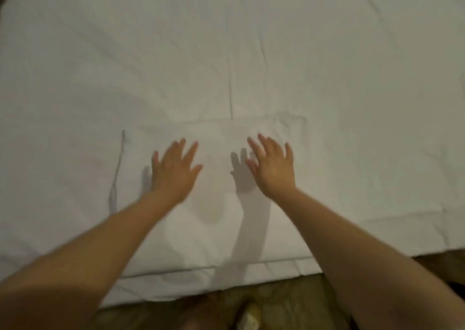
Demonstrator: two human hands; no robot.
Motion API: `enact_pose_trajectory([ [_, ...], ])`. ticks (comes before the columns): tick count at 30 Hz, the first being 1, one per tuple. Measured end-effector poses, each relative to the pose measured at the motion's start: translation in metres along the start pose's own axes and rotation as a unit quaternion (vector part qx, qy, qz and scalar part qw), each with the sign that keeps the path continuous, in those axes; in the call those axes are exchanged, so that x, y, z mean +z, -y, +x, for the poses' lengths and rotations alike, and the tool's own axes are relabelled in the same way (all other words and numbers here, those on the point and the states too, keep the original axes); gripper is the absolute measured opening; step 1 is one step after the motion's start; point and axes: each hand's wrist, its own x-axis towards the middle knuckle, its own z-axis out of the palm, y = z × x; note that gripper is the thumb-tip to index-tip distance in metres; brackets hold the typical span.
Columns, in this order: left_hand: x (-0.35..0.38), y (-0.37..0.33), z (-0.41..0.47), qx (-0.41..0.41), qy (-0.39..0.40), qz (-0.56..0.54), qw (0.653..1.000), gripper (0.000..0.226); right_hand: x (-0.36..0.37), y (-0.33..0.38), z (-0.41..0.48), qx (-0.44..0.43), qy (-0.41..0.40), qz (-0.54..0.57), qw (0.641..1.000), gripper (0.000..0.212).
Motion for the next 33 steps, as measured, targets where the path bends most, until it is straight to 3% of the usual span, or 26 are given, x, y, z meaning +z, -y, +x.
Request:
enact_pose_trajectory([
  [3, 0.055, -0.019, -0.011, 0.006, 0.056, 0.005, 0.998, 0.056, 0.045, -0.014, -0.006, 0.004, 0.127, -0.028, 0.991, 0.065],
  [9, 0.107, -0.009, -0.004, 0.004, -0.01, 0.021, 1.0, 0.061, 0.068, -0.086, 0.008, 0.114, 0.072, -0.051, 0.99, 0.067],
  [11, 0.107, -0.014, -0.007, -0.014, -0.009, 0.027, 0.999, 0.057, 0.066, -0.1, -0.002, 0.2, 0.055, -0.008, 0.978, 0.076],
  [14, 0.096, -0.037, -0.006, -0.071, 0.045, 0.009, 0.996, 0.058, 0.059, -0.114, -0.013, 0.331, 0.057, 0.126, 0.933, 0.097],
  [18, 0.078, -0.091, 0.006, -0.018, 0.087, -0.055, 0.995, 0.06, 0.046, -0.126, -0.013, 0.305, 0.076, 0.229, 0.921, 0.107],
  [22, 0.064, -0.143, 0.024, 0.054, 0.107, -0.124, 0.985, 0.062, 0.036, -0.136, -0.01, 0.32, 0.09, 0.425, 0.842, 0.102],
  [25, 0.044, -0.164, 0.036, 0.119, 0.134, -0.166, 0.97, 0.077, 0.027, -0.135, -0.009, 0.305, 0.181, 0.553, 0.754, 0.075],
  [26, 0.032, -0.169, 0.04, 0.158, 0.141, -0.155, 0.965, 0.085, 0.019, -0.132, -0.009, 0.282, 0.21, 0.569, 0.743, 0.063],
  [29, -0.02, -0.185, 0.058, 0.305, 0.117, 0.007, 0.945, 0.11, -0.021, -0.12, -0.003, 0.186, 0.229, 0.527, 0.797, 0.042],
  [33, -0.119, -0.224, 0.081, 0.394, 0.183, 0.269, 0.859, 0.116, -0.094, -0.092, 0.003, 0.09, 0.2, 0.496, 0.84, 0.059],
])
